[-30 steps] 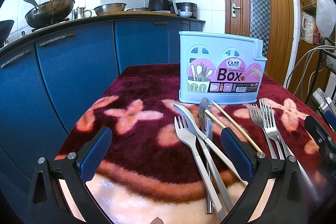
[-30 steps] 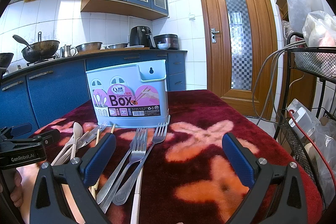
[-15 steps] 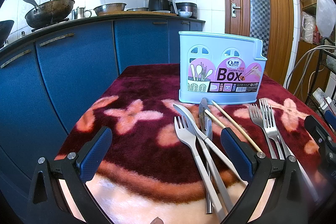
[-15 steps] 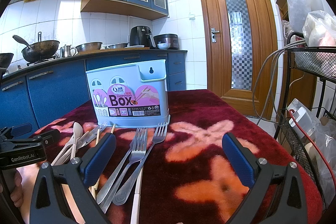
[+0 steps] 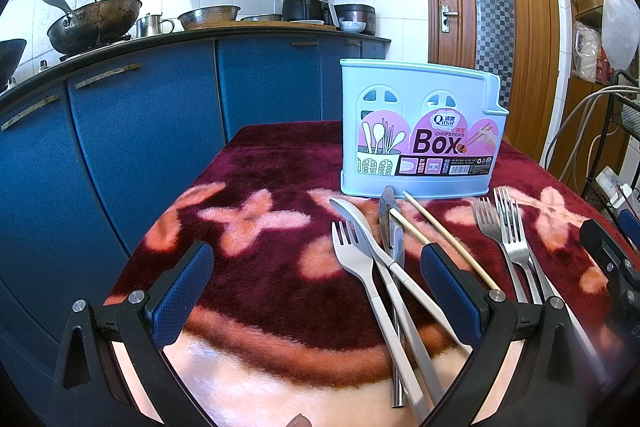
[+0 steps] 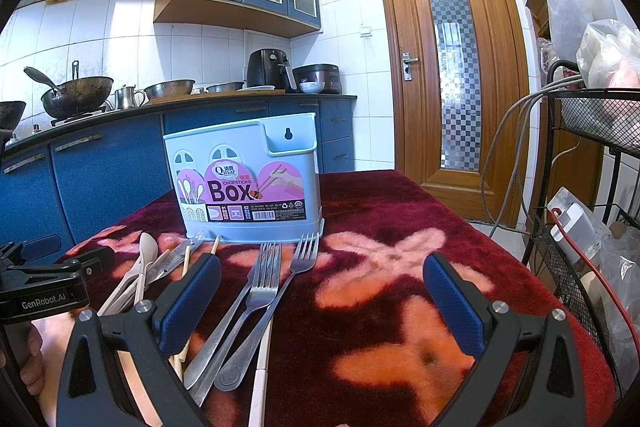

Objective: Organize utensils

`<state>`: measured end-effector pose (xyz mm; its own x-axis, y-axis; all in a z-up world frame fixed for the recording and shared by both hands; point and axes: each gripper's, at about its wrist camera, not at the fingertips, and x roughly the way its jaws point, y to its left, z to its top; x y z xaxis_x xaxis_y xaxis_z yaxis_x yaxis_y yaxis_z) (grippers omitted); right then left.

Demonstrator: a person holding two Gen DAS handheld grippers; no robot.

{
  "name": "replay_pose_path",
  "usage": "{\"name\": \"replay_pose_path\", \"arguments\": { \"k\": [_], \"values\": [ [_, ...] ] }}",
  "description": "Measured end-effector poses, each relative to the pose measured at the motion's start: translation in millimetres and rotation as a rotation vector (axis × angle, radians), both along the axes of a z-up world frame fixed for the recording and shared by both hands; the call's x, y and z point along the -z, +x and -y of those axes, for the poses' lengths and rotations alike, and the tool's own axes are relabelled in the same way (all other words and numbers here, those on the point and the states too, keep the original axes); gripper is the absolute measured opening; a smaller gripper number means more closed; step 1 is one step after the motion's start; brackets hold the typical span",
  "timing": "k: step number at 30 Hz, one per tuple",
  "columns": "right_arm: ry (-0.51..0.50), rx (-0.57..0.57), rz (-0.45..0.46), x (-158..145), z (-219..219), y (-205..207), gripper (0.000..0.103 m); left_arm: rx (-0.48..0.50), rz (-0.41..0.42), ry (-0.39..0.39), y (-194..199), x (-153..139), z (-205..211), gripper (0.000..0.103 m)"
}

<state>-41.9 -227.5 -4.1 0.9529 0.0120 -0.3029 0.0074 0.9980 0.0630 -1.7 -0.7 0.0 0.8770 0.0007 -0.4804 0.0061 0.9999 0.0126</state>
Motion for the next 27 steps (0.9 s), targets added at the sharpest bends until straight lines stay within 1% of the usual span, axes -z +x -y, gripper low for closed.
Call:
{"name": "replay_pose_path", "arguments": {
  "k": [19, 23, 27],
  "values": [
    [0.001, 0.000, -0.002, -2.2, -2.4, 1.3, 0.103, 0.000, -0.001, 0.000, -0.1, 0.0, 0.1, 0.103],
    [0.011, -0.006, -0.014, 0.7, -0.1, 0.7, 0.103, 0.000, -0.003, -0.002, -0.1, 0.0, 0.1, 0.103],
    [0.037, -0.016, -0.052, -2.0, 4.5, 6.0, 0.103, 0.002, -0.019, -0.013, -0.1, -3.1, 0.4, 0.103]
  ]
}}
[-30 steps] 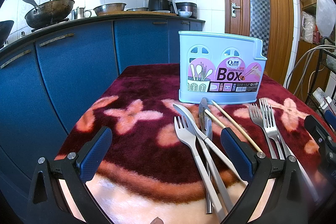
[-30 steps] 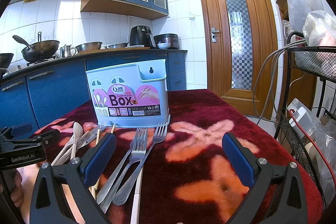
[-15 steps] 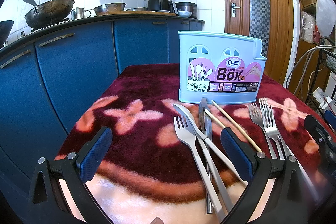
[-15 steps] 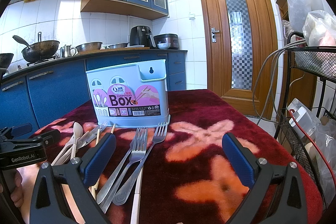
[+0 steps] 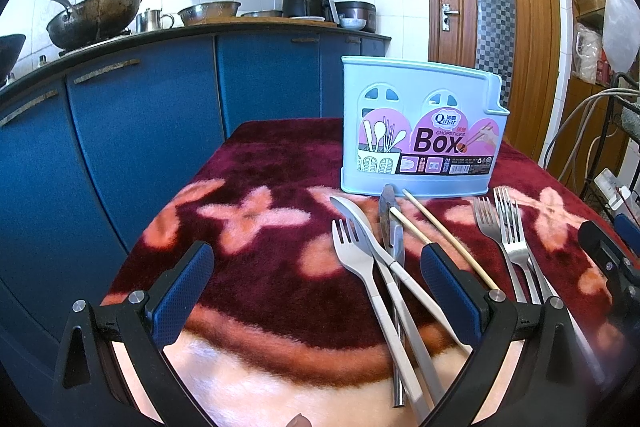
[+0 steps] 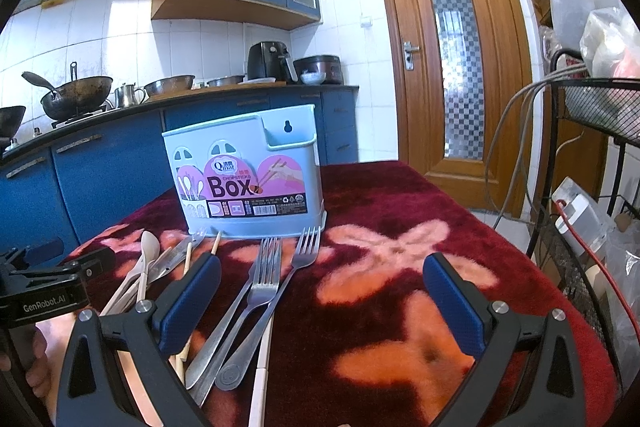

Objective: Organize utensils
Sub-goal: 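Grasp a white plastic spoon with the left tool while the right tool grasps a silver fork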

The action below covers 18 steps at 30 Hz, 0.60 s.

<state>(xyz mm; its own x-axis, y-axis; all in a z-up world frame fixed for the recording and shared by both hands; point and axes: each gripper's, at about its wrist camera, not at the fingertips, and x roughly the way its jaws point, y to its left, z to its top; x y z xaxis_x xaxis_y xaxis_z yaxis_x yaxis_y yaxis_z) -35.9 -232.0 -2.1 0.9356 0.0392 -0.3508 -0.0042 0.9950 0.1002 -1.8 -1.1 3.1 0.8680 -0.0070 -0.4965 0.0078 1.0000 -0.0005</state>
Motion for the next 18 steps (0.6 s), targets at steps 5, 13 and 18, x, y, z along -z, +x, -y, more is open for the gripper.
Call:
{"name": "replay_pose_path", "arguments": {
  "k": [5, 13, 18],
  "values": [
    [0.035, -0.017, -0.071, -4, 7, 7, 0.103, 0.038, -0.047, -0.034, 9, -3, -4, 0.103],
    [0.072, -0.068, -0.183, -10, 16, 17, 0.103, 0.043, -0.143, -0.029, 25, -8, -15, 0.097],
    [0.078, -0.104, -0.251, -11, 17, 27, 0.087, 0.087, -0.220, -0.077, 41, -4, -16, 0.091]
  ]
}}
